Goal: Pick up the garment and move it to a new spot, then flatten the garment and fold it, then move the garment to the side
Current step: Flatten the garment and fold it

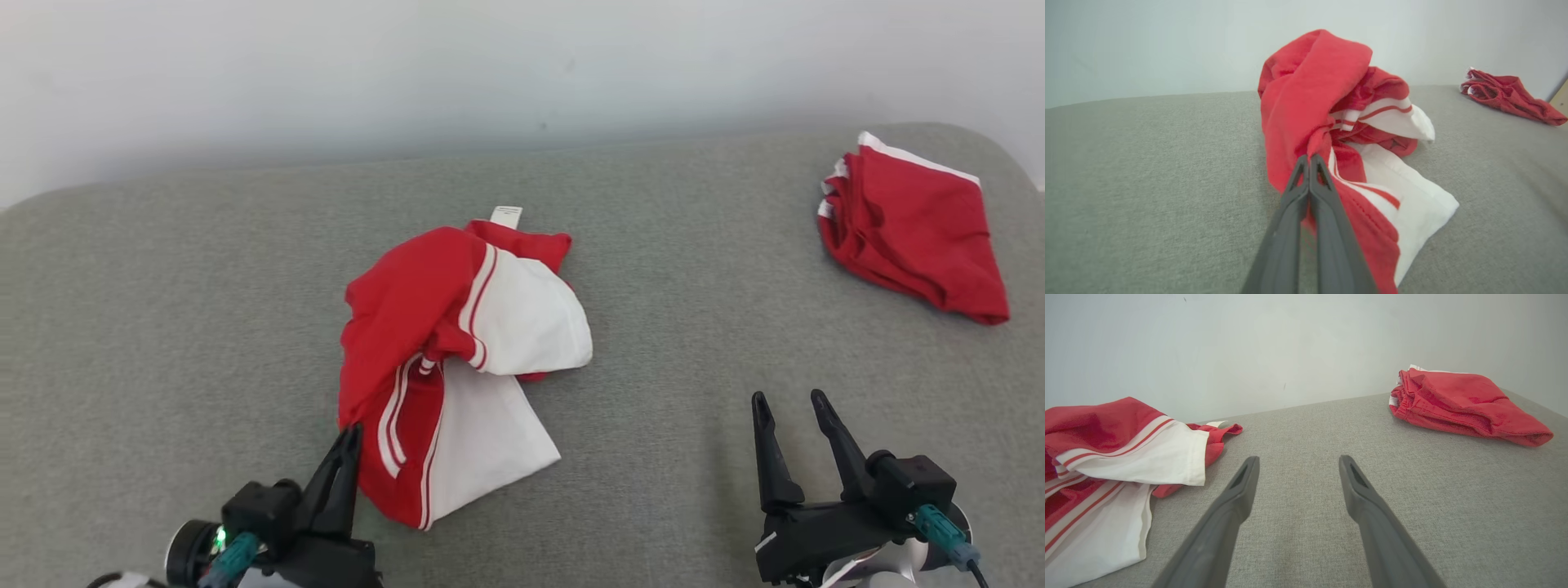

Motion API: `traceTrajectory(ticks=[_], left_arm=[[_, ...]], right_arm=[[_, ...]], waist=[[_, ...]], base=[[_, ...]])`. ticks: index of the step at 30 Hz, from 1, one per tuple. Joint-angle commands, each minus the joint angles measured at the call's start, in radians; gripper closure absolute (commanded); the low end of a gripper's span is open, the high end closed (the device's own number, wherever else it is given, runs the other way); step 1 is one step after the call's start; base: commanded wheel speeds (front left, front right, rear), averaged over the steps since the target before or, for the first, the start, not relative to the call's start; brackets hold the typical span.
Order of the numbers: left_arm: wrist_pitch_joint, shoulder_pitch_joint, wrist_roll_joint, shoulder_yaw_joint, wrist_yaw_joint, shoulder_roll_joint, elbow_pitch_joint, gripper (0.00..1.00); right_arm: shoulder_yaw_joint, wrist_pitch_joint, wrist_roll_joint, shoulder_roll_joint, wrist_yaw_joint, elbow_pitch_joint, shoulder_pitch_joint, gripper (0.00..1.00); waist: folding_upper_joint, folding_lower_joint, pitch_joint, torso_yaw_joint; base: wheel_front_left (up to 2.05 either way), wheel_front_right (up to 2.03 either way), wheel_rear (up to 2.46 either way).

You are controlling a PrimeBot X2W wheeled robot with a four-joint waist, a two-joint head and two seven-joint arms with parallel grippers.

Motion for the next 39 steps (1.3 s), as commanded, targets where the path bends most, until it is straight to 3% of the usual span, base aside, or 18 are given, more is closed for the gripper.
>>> traceTrajectory(ticks=[1, 9, 14, 26, 35, 36, 37, 38, 39], left_arm=[[-0.003, 0.046, -0.022, 0.031, 0.007, 0.001, -0.027, 1.0], [-0.003, 0.146, -0.044, 0.123, 0.011, -0.007, -0.026, 1.0], [-0.003, 0.179, -0.04, 0.177, -0.009, -0.028, -0.012, 1.0], [-0.004, 0.154, 0.063, 0.277, -0.044, -0.01, 0.022, 1.0], [-0.003, 0.128, 0.116, 0.358, -0.041, 0.001, 0.045, 1.0], [-0.003, 0.13, 0.122, 0.362, -0.045, -0.001, 0.044, 0.67], [-0.003, 0.131, 0.126, 0.367, -0.045, -0.003, 0.044, 0.53], [-0.003, 0.131, 0.126, 0.373, -0.044, -0.008, 0.039, 0.05], [-0.003, 0.134, 0.128, 0.379, -0.045, -0.013, 0.034, 0.0]], right_arm=[[-0.001, -0.002, 0.004, -0.007, 0.0, 0.003, 0.017, 0.0], [0.009, -0.002, 0.003, -0.01, 0.0, 0.012, 0.018, 0.0], [0.009, -0.002, 0.006, -0.015, 0.0, 0.015, 0.023, 0.0], [0.02, -0.002, 0.01, -0.02, 0.0, 0.024, 0.016, 0.0], [0.018, -0.002, 0.01, -0.027, 0.0, 0.027, 0.016, 0.0], [0.017, -0.002, 0.01, -0.027, 0.0, 0.027, 0.016, 0.0], [0.015, -0.002, 0.01, -0.027, 0.0, 0.027, 0.016, 0.0], [0.014, -0.002, 0.01, -0.027, 0.0, 0.026, 0.016, 0.0], [0.013, -0.002, 0.009, -0.026, 0.0, 0.026, 0.016, 0.0]], waist=[[0.0, 0.0, -0.022, 0.05], [0.0, 0.0, -0.04, 0.091], [0.0, 0.0, -0.046, 0.103], [0.0, 0.0, -0.05, 0.123], [0.0, 0.0, -0.049, 0.102], [0.0, 0.0, -0.047, 0.102], [0.0, 0.0, -0.046, 0.103], [0.0, 0.0, -0.045, 0.103], [0.0, 0.0, -0.044, 0.105]], base=[[0.0, 0.0, 0.0], [0.0, 0.0, 0.0], [0.0, 0.0, 0.0], [0.0, 0.0, 0.0], [0.0, 0.0, 0.0], [0.0, 0.0, 0.0], [0.0, 0.0, 0.0], [0.0, 0.0, 0.0], [0.0, 0.0, 0.0]])
